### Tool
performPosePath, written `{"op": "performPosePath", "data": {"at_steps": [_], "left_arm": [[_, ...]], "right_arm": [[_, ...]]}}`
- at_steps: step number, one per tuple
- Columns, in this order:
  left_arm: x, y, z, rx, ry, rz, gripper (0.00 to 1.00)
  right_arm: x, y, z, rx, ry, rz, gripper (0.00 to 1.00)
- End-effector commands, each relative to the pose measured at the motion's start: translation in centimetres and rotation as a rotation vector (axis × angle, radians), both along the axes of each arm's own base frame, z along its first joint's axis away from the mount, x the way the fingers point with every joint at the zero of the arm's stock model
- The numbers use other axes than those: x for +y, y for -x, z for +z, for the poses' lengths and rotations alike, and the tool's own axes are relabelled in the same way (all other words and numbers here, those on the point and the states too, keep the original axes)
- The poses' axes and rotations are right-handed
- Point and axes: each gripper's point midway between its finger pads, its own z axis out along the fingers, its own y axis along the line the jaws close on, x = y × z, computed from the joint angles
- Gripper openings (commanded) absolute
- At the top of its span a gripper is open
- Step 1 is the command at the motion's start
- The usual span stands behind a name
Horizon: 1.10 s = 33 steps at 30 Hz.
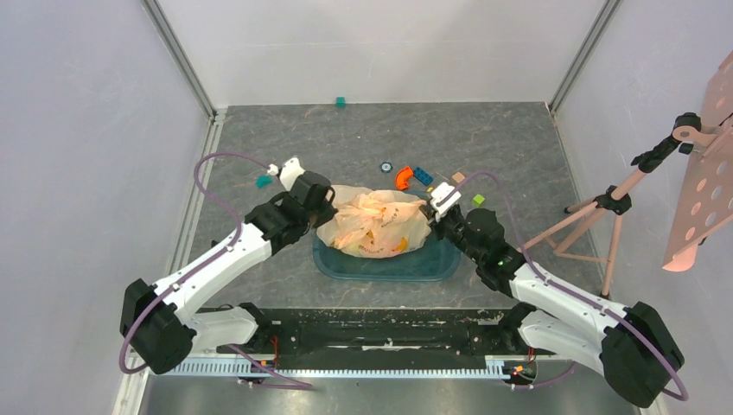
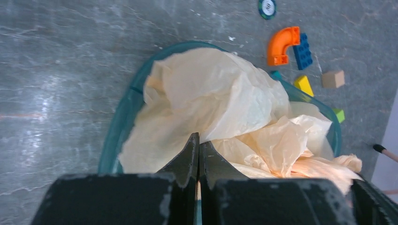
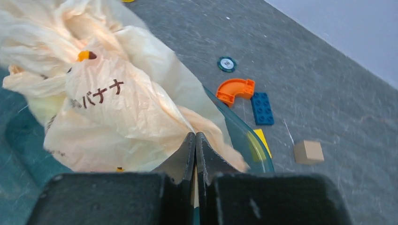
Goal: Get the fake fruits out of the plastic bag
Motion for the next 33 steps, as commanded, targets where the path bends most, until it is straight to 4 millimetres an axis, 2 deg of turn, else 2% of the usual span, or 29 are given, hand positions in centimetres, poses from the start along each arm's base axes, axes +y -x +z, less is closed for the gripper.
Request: {"op": "performPosePath", "data": {"at_steps": [1, 7, 13, 18, 20, 22, 23, 24, 26, 28, 30, 33], "left_arm": [[3.3, 0.1, -0.8, -0.002, -0.075, 0.021, 0.02], [5.6, 0.1, -1.9, 0.026, -0.078, 0.062, 0.02], [6.3, 0.1, -2.2, 0.033, -0.086, 0.068, 0.02], [5.3, -0.1, -1.9, 0.012, -0.072, -0.001, 0.02], [4.1, -0.3, -0.9, -0.028, -0.054, -0.085, 0.02], [2.7, -0.4, 1.0, -0.102, -0.041, -0.197, 0.04], [2.3, -0.4, 2.3, -0.14, -0.032, -0.234, 0.22], [2.0, -0.4, 3.7, -0.183, -0.035, -0.275, 0.46], [1.1, -0.2, 6.8, -0.278, -0.024, -0.359, 0.69], [-0.1, 0.2, 10.0, -0.393, -0.02, -0.464, 0.78], [-1.9, 1.1, 12.5, -0.486, -0.026, -0.593, 0.83], [-4.8, 2.3, 13.7, -0.548, -0.09, -0.74, 0.85]], "right_arm": [[-3.3, -1.4, 0.2, 0.064, -0.132, -0.209, 0.0], [-7.1, -2.0, -0.8, 0.133, -0.212, -0.407, 0.0], [-8.3, -1.5, -1.1, 0.129, -0.208, -0.446, 0.0], [-7.7, -1.0, -0.1, 0.087, -0.179, -0.371, 0.0], [-7.3, -0.8, 0.7, 0.06, -0.177, -0.331, 0.0], [-6.9, -0.5, 1.4, 0.039, -0.176, -0.295, 0.0], [-6.7, -0.4, 1.6, 0.034, -0.175, -0.28, 0.0], [-6.5, -0.4, 1.7, 0.032, -0.173, -0.268, 0.0], [-6.2, -0.3, 1.5, 0.038, -0.167, -0.249, 0.0], [-5.7, -0.2, 1.3, 0.05, -0.162, -0.224, 0.0], [-5.2, -0.2, 1.1, 0.064, -0.156, -0.2, 0.0], [-4.9, -0.2, 1.0, 0.076, -0.152, -0.186, 0.0]]}}
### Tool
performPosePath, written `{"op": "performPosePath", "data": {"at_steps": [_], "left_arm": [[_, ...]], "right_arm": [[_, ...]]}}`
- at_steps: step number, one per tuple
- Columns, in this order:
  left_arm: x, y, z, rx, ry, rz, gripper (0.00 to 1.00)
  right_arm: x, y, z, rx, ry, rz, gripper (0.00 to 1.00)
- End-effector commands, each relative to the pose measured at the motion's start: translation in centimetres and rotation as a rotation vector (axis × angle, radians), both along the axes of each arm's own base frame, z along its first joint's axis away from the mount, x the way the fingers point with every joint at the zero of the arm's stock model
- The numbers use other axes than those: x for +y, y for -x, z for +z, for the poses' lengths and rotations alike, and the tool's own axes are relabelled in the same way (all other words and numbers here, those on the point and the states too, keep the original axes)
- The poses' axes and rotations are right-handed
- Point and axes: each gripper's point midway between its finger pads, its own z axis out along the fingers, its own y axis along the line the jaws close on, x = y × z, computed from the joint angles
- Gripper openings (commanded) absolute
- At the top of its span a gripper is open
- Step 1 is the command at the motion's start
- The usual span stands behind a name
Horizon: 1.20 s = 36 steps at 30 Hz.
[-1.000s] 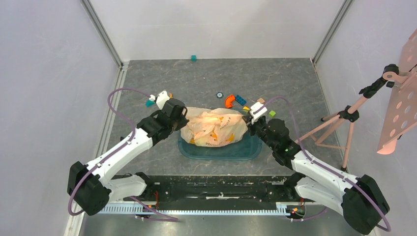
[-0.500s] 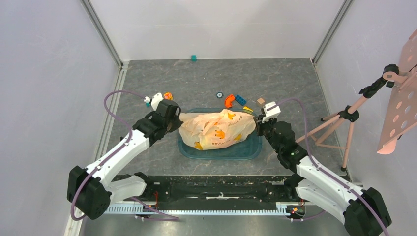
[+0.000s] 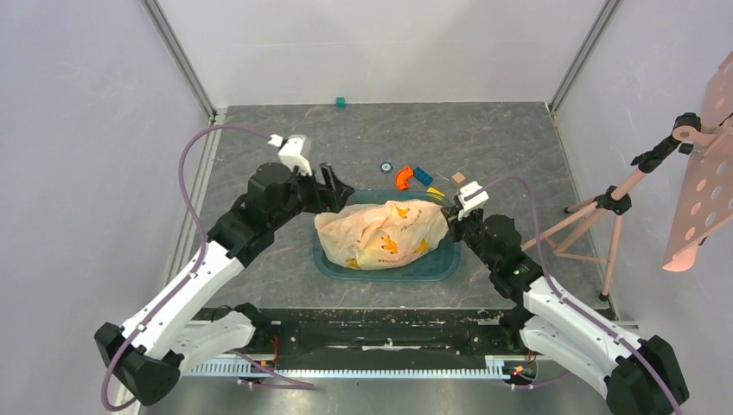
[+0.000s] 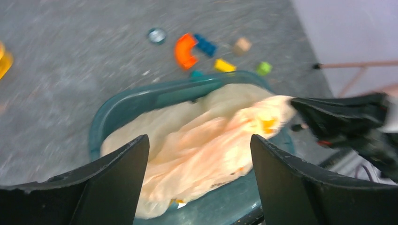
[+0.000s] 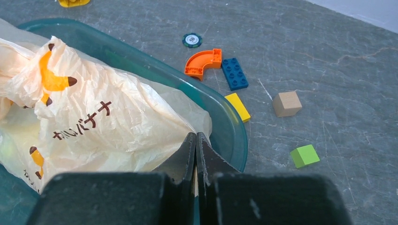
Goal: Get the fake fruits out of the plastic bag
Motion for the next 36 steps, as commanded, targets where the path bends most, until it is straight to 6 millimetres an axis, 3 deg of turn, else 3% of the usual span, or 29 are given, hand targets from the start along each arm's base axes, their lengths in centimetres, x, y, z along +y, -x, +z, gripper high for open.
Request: {"op": "performPosePath", "data": {"at_steps": [1, 6, 13, 26, 30, 36], "left_arm": [[-5.4, 1.7, 5.7, -0.281, -0.092, -0.332, 0.85], [-9.4, 3.8, 3.7, -0.388, -0.23, -0.54, 0.86], [-9.9, 4.1, 1.0, -0.492, -0.366, -0.646, 0.86], [-11.3, 4.3, -5.4, -0.372, -0.607, -0.7, 0.79], [-10.5, 4.0, -6.0, -0.349, -0.648, -0.666, 0.65], [-9.4, 3.7, -4.8, -0.332, -0.669, -0.614, 0.39]], "right_arm": [[1.0, -0.3, 1.4, -0.022, -0.006, 0.051, 0.0], [1.3, -0.1, 1.4, -0.016, -0.006, 0.07, 0.0], [1.4, 0.0, 0.9, -0.003, 0.004, 0.076, 0.0], [1.9, 0.3, 0.6, 0.008, 0.004, 0.111, 0.0], [1.9, 0.2, 0.7, 0.003, 0.007, 0.111, 0.0], [1.8, 0.2, 0.4, 0.009, 0.005, 0.107, 0.0]]}}
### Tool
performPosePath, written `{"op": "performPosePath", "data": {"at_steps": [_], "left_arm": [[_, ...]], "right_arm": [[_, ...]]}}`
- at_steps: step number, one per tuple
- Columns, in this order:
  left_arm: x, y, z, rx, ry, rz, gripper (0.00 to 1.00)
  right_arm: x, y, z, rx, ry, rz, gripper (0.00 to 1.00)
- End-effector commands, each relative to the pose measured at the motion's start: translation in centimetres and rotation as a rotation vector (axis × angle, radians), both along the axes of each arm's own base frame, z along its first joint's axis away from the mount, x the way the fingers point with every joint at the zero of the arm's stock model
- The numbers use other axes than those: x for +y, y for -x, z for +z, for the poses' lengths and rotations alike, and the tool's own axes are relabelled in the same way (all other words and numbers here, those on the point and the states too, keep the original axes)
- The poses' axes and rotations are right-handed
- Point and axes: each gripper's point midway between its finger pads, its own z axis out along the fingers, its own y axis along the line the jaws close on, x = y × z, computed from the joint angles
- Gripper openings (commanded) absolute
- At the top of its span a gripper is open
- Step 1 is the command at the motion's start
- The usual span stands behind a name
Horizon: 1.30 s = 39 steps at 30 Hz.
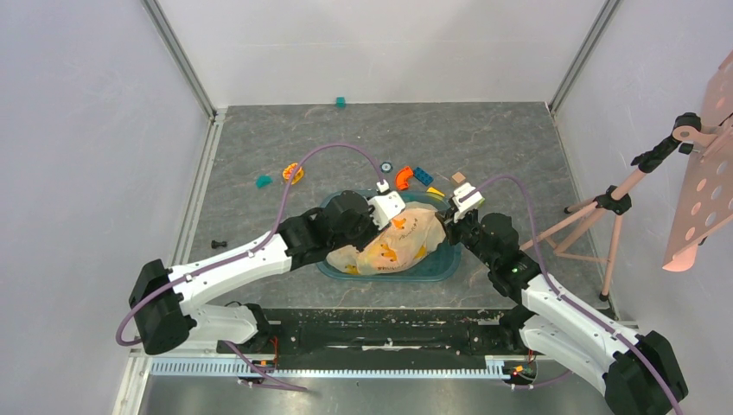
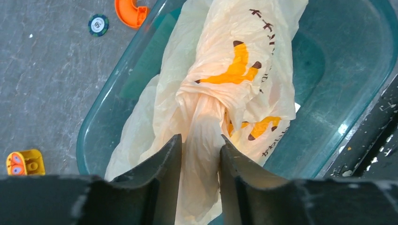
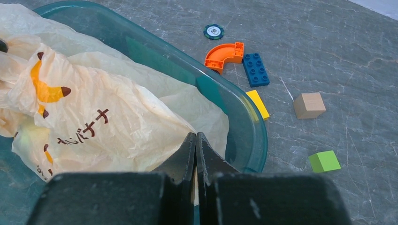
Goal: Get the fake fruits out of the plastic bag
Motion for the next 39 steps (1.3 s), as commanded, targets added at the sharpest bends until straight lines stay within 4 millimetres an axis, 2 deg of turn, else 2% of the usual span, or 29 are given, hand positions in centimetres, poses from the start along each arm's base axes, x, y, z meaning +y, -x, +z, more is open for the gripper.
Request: {"op": "performPosePath", "data": {"at_steps": [1, 4, 11, 20, 23, 27, 30, 32, 34, 36, 39], "left_arm": [[0.6, -0.8, 3.3, -0.067, 0.011, 0.035, 0.3], [1.2, -1.0, 3.9, -0.081, 0.021, 0.07, 0.03], [5.4, -3.2, 5.7, -0.146, 0.051, 0.386, 0.02], [9.3, -3.0, 6.1, -0.142, 0.299, 0.676, 0.02], [9.5, -2.5, 6.0, -0.119, 0.39, 0.698, 0.02], [8.7, -2.0, 6.5, -0.099, 0.486, 0.649, 0.02], [8.1, -1.7, 6.8, -0.09, 0.543, 0.616, 0.02], [7.9, -1.7, 6.9, -0.087, 0.576, 0.608, 0.02], [7.6, -1.6, 7.0, -0.088, 0.608, 0.591, 0.02], [7.2, -1.4, 7.2, -0.093, 0.648, 0.564, 0.02], [6.3, -1.1, 7.4, -0.101, 0.711, 0.505, 0.02]], "right_arm": [[0.3, -0.5, 1.8, -0.04, -0.019, 0.003, 0.0], [0.1, -0.5, 1.8, -0.041, -0.02, -0.007, 0.0], [-2.2, -1.3, 2.4, -0.036, -0.07, -0.169, 0.0], [-4.7, -1.6, 1.6, 0.042, -0.202, -0.389, 0.0], [-4.8, -1.4, 1.6, 0.046, -0.22, -0.393, 0.0], [-4.2, -1.1, 3.1, -0.015, -0.194, -0.32, 0.04], [-3.0, -0.3, 5.4, -0.103, -0.169, -0.194, 0.18], [-1.5, 0.4, 7.3, -0.183, -0.144, -0.071, 0.4], [0.0, 1.2, 9.2, -0.237, -0.132, 0.046, 0.56], [1.5, 1.7, 10.5, -0.261, -0.105, 0.143, 0.65], [3.5, 1.6, 11.8, -0.241, -0.042, 0.262, 0.72]]}}
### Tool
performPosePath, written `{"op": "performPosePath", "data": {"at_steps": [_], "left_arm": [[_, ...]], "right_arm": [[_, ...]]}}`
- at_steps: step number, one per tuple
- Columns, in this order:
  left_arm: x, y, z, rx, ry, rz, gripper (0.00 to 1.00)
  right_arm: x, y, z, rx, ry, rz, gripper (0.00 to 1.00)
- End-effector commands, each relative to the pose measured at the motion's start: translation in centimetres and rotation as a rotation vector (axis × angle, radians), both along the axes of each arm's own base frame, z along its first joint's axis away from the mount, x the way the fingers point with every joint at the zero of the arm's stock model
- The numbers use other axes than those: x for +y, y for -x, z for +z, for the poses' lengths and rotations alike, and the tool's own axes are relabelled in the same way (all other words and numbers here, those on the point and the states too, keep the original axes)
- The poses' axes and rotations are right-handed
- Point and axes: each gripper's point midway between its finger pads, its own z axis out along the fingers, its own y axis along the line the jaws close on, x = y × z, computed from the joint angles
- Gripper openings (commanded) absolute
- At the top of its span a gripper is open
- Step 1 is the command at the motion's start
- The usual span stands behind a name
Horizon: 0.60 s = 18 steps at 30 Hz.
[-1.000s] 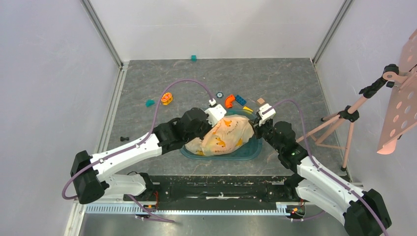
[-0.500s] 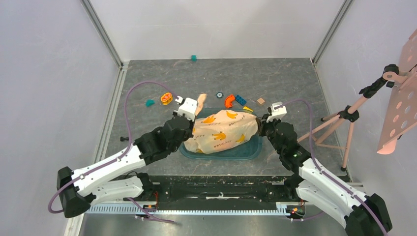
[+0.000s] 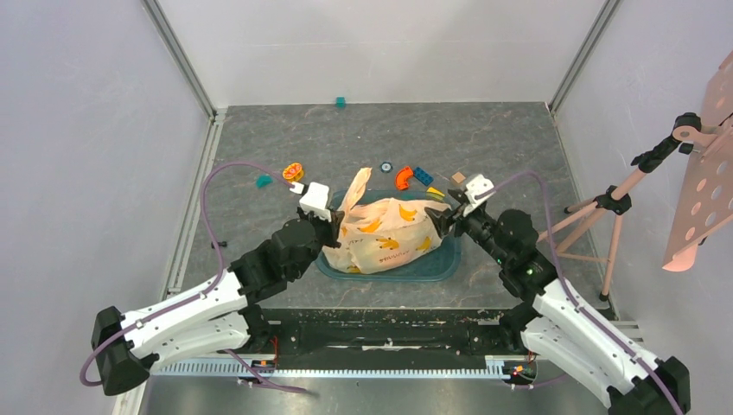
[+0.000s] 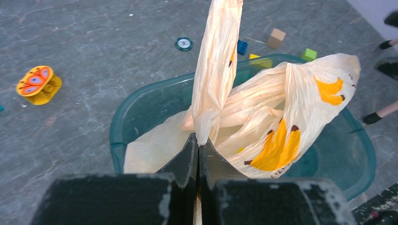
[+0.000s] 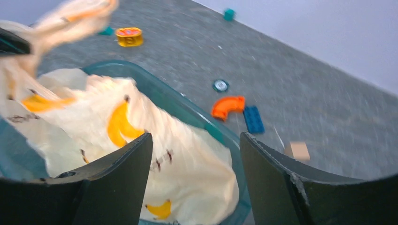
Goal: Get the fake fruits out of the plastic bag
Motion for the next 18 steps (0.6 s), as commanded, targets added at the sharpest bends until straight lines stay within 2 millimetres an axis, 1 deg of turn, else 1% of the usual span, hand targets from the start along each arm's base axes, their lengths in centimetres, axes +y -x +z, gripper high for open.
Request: {"op": "performPosePath", "data": {"at_steps": [1, 3, 4, 6, 8, 9, 10, 12, 18], "left_arm": [[-1.9, 0.1, 2.8, -0.09, 0.191, -0.066, 0.02], [-2.2, 0.3, 2.8, -0.105, 0.199, -0.093, 0.02], [-2.3, 0.4, 2.8, -0.11, 0.203, -0.101, 0.02], [-2.5, 0.5, 2.7, -0.119, 0.2, -0.117, 0.02], [-2.5, 0.5, 2.5, -0.125, 0.198, -0.121, 0.02], [-2.5, 0.5, 2.3, -0.126, 0.197, -0.122, 0.02], [-2.5, 0.5, 2.2, -0.126, 0.201, -0.12, 0.02], [-2.5, 0.5, 1.9, -0.124, 0.206, -0.119, 0.02], [-2.4, 0.6, 1.0, -0.099, 0.233, -0.107, 0.02]], "right_arm": [[3.8, 0.3, 5.3, -0.096, 0.084, 0.234, 0.74], [4.8, -0.9, 5.9, -0.042, 0.108, 0.247, 0.75], [5.4, -1.7, 5.9, -0.006, 0.122, 0.255, 0.75], [6.6, -2.4, 5.0, 0.097, 0.165, 0.301, 0.75], [8.1, -2.9, 4.8, 0.163, 0.194, 0.371, 0.76], [8.9, -2.9, 4.1, 0.201, 0.209, 0.416, 0.77], [9.6, -2.6, 3.9, 0.219, 0.218, 0.46, 0.77], [10.6, -2.1, 3.0, 0.244, 0.248, 0.525, 0.79], [12.1, -0.9, 0.4, 0.262, 0.337, 0.601, 0.8]]}}
